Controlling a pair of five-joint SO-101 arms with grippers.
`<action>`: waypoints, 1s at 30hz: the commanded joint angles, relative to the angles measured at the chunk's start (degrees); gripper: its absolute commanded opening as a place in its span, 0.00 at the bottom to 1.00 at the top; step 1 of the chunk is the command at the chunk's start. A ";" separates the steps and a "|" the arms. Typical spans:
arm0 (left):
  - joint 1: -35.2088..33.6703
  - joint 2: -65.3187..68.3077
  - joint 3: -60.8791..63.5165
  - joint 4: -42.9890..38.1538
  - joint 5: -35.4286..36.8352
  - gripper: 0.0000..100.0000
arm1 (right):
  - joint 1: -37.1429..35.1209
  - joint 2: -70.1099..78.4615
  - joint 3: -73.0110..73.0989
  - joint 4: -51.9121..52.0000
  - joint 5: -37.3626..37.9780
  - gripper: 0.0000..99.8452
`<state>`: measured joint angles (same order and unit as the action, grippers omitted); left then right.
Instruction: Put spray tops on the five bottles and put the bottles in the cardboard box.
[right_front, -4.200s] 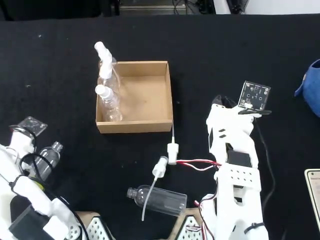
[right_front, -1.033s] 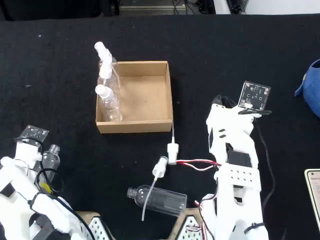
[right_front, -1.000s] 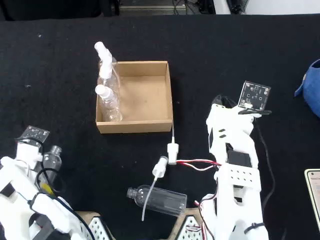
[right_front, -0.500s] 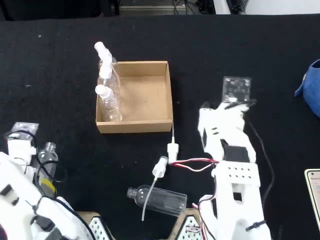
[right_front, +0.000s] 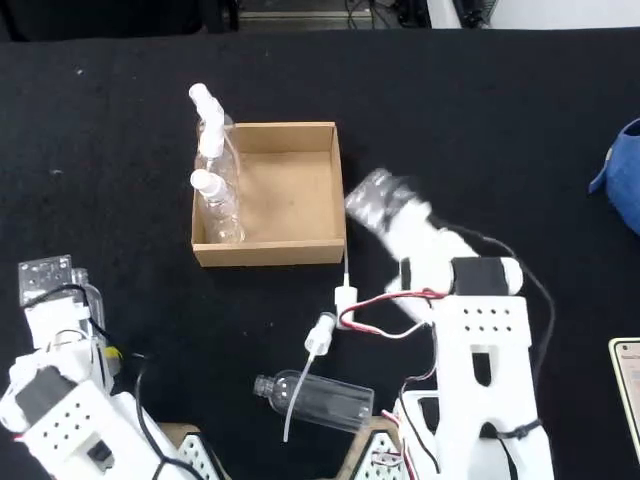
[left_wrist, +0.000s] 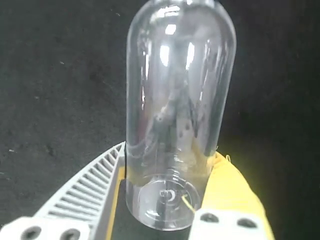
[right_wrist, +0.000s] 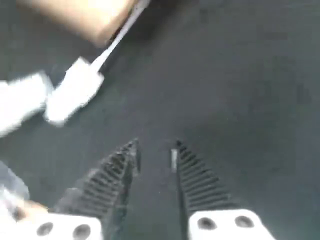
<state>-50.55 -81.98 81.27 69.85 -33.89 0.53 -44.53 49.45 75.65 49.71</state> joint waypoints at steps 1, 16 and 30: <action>0.66 -5.10 1.01 0.44 1.23 0.03 | -1.05 -1.01 -1.10 2.29 17.41 0.15; 0.57 -6.68 9.80 -4.92 7.74 0.03 | -25.05 -8.22 9.27 3.16 22.42 0.16; 0.57 -6.68 10.24 -5.80 10.20 0.03 | -33.49 5.23 13.05 -8.35 25.67 0.22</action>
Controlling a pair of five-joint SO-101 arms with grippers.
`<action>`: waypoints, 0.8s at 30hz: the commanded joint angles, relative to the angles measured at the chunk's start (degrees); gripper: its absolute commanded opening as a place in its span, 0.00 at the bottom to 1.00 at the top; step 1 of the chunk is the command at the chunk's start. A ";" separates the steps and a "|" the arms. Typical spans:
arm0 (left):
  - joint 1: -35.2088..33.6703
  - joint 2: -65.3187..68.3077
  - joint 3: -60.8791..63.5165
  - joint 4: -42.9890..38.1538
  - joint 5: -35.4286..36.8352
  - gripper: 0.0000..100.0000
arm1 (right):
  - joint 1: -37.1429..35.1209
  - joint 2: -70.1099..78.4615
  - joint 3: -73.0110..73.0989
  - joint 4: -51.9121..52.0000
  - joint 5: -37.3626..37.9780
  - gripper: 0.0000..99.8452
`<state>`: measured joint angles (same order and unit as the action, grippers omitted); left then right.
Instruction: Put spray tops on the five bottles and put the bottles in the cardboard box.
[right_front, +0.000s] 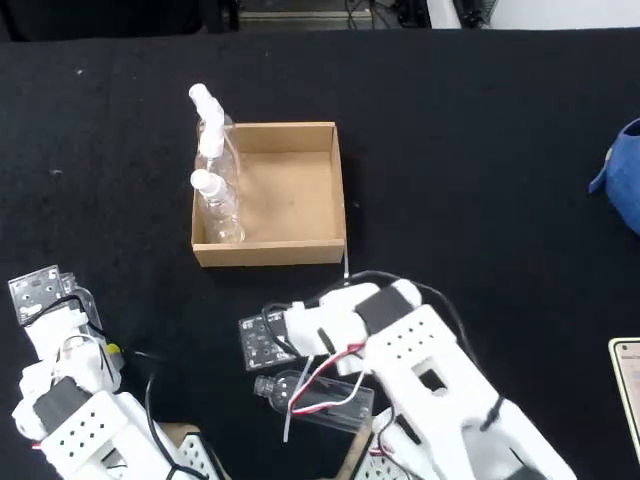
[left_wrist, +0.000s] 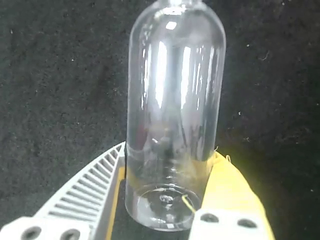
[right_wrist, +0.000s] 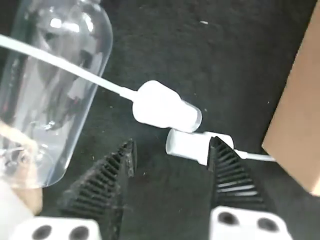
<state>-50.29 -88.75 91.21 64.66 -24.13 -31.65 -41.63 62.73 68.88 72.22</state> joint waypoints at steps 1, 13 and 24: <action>0.31 0.09 0.31 -0.62 0.44 0.03 | -1.85 2.86 -0.04 -1.49 3.43 0.22; 0.40 0.09 0.40 -0.70 0.44 0.03 | -6.24 4.35 5.05 -9.49 3.43 0.22; 0.57 0.09 0.48 -0.62 0.44 0.03 | -6.07 4.00 8.57 -20.22 -7.38 0.02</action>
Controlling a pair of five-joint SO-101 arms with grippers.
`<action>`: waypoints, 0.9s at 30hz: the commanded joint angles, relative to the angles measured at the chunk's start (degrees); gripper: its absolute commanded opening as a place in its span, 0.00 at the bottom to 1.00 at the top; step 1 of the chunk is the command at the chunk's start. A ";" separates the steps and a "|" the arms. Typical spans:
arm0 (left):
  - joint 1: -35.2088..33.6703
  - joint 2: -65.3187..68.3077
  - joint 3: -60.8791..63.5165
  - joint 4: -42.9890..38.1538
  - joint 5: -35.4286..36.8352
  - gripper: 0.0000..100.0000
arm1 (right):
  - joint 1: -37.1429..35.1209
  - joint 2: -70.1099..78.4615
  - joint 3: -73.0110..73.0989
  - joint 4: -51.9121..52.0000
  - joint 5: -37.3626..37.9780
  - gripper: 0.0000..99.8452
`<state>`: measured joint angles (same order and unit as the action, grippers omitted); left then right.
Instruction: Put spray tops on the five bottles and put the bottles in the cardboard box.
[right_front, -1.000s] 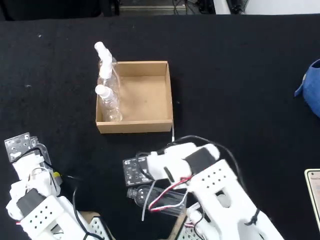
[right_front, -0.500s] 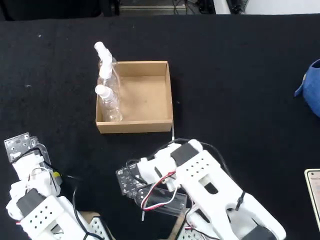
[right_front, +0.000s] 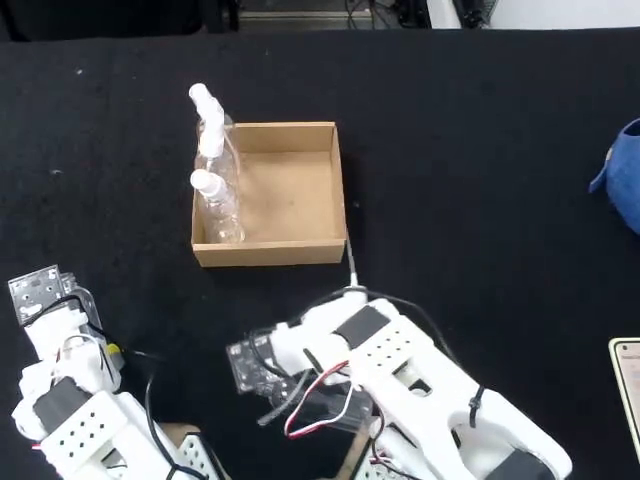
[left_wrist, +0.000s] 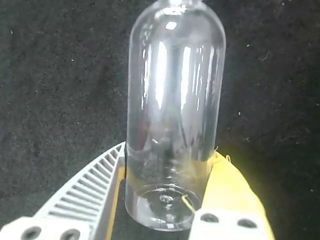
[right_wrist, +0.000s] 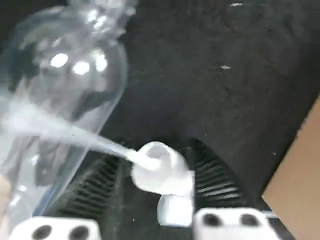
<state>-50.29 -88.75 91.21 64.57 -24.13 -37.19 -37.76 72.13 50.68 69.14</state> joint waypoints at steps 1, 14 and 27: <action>0.57 0.09 0.48 -0.53 0.44 0.03 | -0.53 0.13 -1.63 -1.76 -6.15 0.03; 0.48 0.09 0.57 -0.62 0.44 0.03 | 3.87 0.13 -25.71 23.56 -21.89 0.01; 0.57 0.09 0.57 -0.53 0.35 0.03 | 60.66 4.88 -27.82 13.98 -16.70 0.01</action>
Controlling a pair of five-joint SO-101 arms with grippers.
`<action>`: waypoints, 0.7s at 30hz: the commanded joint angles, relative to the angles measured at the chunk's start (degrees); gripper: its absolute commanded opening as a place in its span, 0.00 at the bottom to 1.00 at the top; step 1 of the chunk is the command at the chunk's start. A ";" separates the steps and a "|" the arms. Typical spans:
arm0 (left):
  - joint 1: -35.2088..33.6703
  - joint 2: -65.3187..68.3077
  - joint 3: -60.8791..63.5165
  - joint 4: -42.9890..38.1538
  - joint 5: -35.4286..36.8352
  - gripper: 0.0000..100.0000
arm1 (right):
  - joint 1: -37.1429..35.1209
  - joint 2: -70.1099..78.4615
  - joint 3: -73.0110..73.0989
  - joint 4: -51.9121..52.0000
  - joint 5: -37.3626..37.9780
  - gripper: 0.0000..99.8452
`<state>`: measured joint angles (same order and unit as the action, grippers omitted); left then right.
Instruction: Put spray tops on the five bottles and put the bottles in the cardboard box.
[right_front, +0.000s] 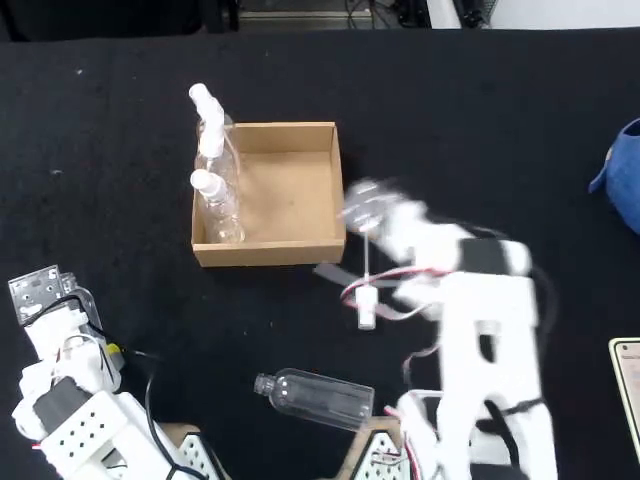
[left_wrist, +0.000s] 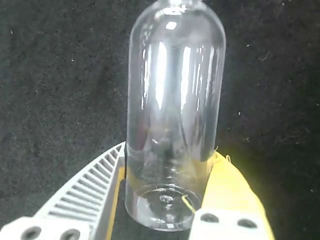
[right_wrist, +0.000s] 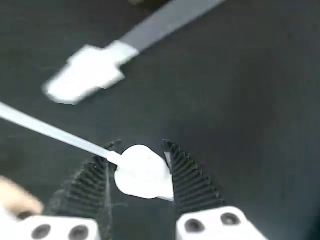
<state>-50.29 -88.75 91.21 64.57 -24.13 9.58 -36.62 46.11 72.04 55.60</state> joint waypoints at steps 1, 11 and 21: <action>0.57 0.09 0.57 -0.53 0.35 0.03 | 16.53 6.64 -2.24 -9.58 -5.63 0.01; 0.31 0.09 0.66 -0.44 0.35 0.03 | 23.21 38.73 -19.47 -13.80 -45.98 0.01; 0.31 0.09 0.66 -0.44 0.35 0.03 | 20.04 45.76 -34.24 1.49 -42.73 0.23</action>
<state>-50.29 -88.75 91.21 64.57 -24.13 30.86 9.80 17.10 70.55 8.84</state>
